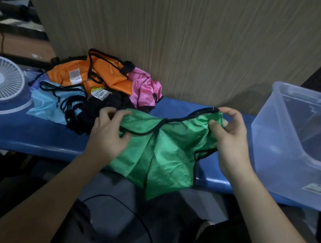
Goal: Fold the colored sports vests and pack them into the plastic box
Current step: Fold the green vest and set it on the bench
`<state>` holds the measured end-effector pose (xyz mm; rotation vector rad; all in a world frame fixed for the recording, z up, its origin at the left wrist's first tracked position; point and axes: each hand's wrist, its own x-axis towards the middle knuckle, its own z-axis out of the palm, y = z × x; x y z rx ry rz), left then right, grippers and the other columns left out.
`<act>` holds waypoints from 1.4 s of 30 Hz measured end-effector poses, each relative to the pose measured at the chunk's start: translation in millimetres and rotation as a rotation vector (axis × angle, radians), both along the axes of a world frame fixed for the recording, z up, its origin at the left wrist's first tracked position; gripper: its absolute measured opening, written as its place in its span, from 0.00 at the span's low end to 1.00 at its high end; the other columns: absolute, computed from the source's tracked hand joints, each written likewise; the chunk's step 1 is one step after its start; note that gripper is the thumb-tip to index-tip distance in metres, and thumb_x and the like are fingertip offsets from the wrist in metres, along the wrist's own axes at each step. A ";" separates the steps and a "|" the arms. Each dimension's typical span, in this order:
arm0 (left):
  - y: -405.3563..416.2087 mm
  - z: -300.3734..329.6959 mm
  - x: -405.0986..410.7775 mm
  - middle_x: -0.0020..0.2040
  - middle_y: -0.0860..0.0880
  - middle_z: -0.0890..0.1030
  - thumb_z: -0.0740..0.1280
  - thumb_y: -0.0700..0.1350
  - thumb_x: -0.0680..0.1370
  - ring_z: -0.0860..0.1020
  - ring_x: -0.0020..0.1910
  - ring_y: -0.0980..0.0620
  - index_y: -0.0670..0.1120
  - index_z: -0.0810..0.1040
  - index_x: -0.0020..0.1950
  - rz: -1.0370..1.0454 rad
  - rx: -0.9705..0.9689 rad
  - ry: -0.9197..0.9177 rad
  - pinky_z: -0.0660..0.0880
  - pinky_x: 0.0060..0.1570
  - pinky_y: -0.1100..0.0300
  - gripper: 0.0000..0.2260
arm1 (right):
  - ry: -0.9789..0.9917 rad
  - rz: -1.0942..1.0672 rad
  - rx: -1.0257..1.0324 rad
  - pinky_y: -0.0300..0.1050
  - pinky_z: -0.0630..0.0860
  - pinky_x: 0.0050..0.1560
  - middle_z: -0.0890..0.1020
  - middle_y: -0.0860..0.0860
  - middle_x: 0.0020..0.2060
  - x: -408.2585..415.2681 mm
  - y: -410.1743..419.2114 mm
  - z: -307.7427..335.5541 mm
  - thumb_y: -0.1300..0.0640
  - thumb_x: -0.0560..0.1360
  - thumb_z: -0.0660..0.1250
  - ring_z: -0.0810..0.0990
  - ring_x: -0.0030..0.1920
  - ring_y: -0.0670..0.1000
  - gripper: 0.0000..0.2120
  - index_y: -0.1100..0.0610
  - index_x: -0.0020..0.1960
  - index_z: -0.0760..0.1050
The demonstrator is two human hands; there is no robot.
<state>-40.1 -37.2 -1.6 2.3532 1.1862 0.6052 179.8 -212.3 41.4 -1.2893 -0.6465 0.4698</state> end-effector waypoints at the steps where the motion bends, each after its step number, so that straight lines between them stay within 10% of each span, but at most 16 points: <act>1: -5.8 -0.2 4.9 0.71 0.46 0.62 0.71 0.47 0.75 0.64 0.70 0.42 0.56 0.68 0.73 -0.007 0.034 0.039 0.62 0.70 0.47 0.27 | 0.018 0.046 0.013 0.53 0.77 0.41 0.81 0.58 0.38 -3.0 2.6 1.7 0.69 0.79 0.64 0.78 0.38 0.59 0.13 0.55 0.59 0.71; 5: -30.5 14.9 24.2 0.74 0.51 0.65 0.69 0.46 0.73 0.62 0.75 0.50 0.53 0.70 0.74 -0.282 0.243 -0.167 0.58 0.74 0.48 0.28 | -0.007 0.245 0.005 0.48 0.78 0.39 0.83 0.57 0.39 -16.9 12.0 1.1 0.73 0.79 0.62 0.80 0.36 0.56 0.15 0.57 0.59 0.70; 9: -51.3 20.9 34.0 0.73 0.56 0.70 0.71 0.55 0.74 0.67 0.73 0.60 0.51 0.68 0.76 -0.593 -0.083 -0.403 0.63 0.72 0.60 0.31 | -0.116 0.410 -0.051 0.43 0.76 0.42 0.82 0.56 0.44 -32.3 18.2 -6.0 0.78 0.77 0.61 0.78 0.42 0.53 0.19 0.59 0.60 0.68; 13: -49.0 22.3 36.9 0.59 0.59 0.79 0.77 0.50 0.72 0.75 0.59 0.65 0.51 0.75 0.64 -0.469 -0.212 -0.488 0.67 0.58 0.71 0.23 | -0.221 0.417 -0.075 0.41 0.74 0.47 0.80 0.55 0.45 -42.3 21.0 -10.3 0.79 0.73 0.66 0.76 0.46 0.50 0.21 0.62 0.62 0.69; 16: -41.4 22.8 32.5 0.47 0.58 0.82 0.76 0.47 0.73 0.80 0.47 0.55 0.57 0.77 0.54 -0.370 -0.242 -0.529 0.76 0.52 0.52 0.13 | -0.234 0.410 -0.075 0.43 0.75 0.47 0.79 0.54 0.45 -40.8 18.0 -9.8 0.75 0.73 0.69 0.77 0.45 0.50 0.21 0.60 0.61 0.71; 26: -44.4 27.7 31.2 0.46 0.51 0.84 0.71 0.35 0.77 0.83 0.51 0.55 0.47 0.76 0.54 -0.326 -0.374 -0.638 0.79 0.55 0.54 0.11 | -0.021 0.493 -0.072 0.45 0.75 0.37 0.75 0.62 0.42 -29.9 10.1 -8.3 0.64 0.82 0.60 0.74 0.40 0.56 0.11 0.58 0.54 0.81; 32: -46.1 34.6 31.5 0.42 0.55 0.80 0.69 0.33 0.78 0.79 0.43 0.58 0.43 0.74 0.56 -0.378 -0.354 -0.681 0.73 0.45 0.65 0.10 | -0.340 0.483 -0.102 0.50 0.78 0.39 0.79 0.56 0.51 -35.4 8.4 -3.4 0.79 0.74 0.60 0.77 0.37 0.55 0.27 0.53 0.62 0.80; 42: -69.2 59.1 24.4 0.52 0.49 0.85 0.67 0.31 0.79 0.82 0.56 0.52 0.41 0.78 0.51 -0.460 -0.256 -0.766 0.76 0.54 0.60 0.06 | -0.738 0.229 0.033 0.41 0.74 0.45 0.79 0.53 0.46 -47.3 -2.9 20.9 0.67 0.76 0.71 0.79 0.48 0.52 0.03 0.61 0.45 0.80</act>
